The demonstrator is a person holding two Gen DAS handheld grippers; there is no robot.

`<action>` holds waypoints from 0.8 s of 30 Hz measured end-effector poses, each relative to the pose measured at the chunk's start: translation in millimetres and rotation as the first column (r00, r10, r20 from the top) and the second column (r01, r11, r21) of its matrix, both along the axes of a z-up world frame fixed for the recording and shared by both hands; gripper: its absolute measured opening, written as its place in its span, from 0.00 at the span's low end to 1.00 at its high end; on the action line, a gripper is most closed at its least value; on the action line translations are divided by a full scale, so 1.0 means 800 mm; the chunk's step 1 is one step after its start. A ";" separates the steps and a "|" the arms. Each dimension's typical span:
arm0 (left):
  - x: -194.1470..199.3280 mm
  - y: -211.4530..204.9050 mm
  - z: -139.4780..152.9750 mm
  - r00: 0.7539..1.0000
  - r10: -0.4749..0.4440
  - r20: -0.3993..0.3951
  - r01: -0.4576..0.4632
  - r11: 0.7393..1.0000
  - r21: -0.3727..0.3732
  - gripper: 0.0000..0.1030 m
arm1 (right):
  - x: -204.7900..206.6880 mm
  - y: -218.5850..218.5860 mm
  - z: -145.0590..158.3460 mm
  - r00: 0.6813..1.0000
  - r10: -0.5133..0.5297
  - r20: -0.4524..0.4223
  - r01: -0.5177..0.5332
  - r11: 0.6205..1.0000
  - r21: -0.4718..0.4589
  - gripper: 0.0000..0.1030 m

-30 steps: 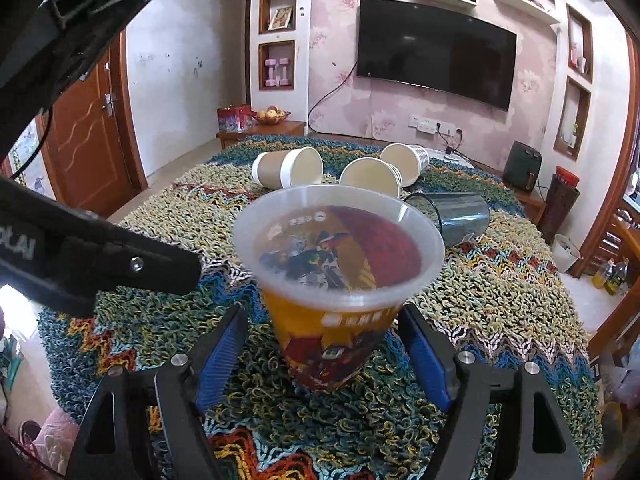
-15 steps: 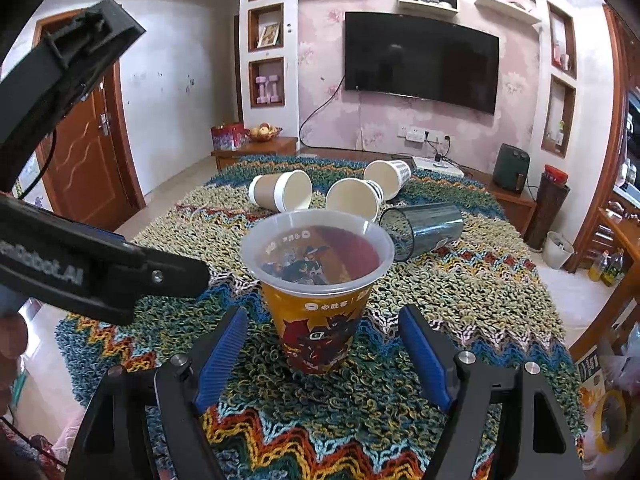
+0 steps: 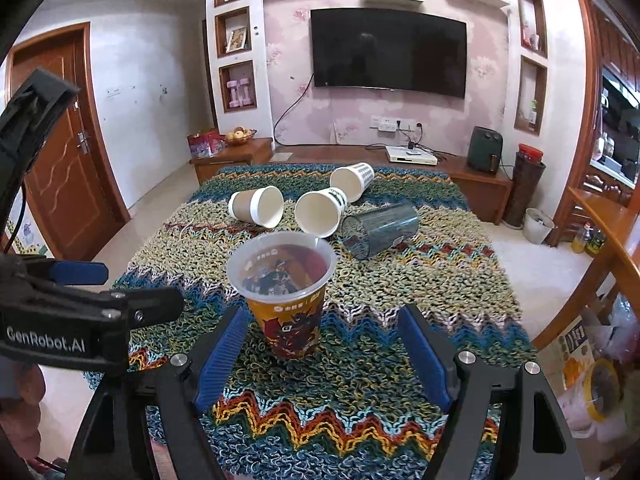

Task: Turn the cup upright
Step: 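Set the orange cup down upright with the right tool and release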

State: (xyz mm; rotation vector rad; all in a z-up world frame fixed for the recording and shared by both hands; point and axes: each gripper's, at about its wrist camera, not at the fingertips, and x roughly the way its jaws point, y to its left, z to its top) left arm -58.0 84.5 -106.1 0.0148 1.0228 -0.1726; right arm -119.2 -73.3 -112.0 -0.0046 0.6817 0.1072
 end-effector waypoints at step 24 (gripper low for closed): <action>0.005 0.003 0.130 0.980 0.059 0.192 -0.056 0.998 -0.020 0.99 | 0.043 -0.013 0.125 0.999 -0.025 -0.024 0.025 0.999 0.023 0.76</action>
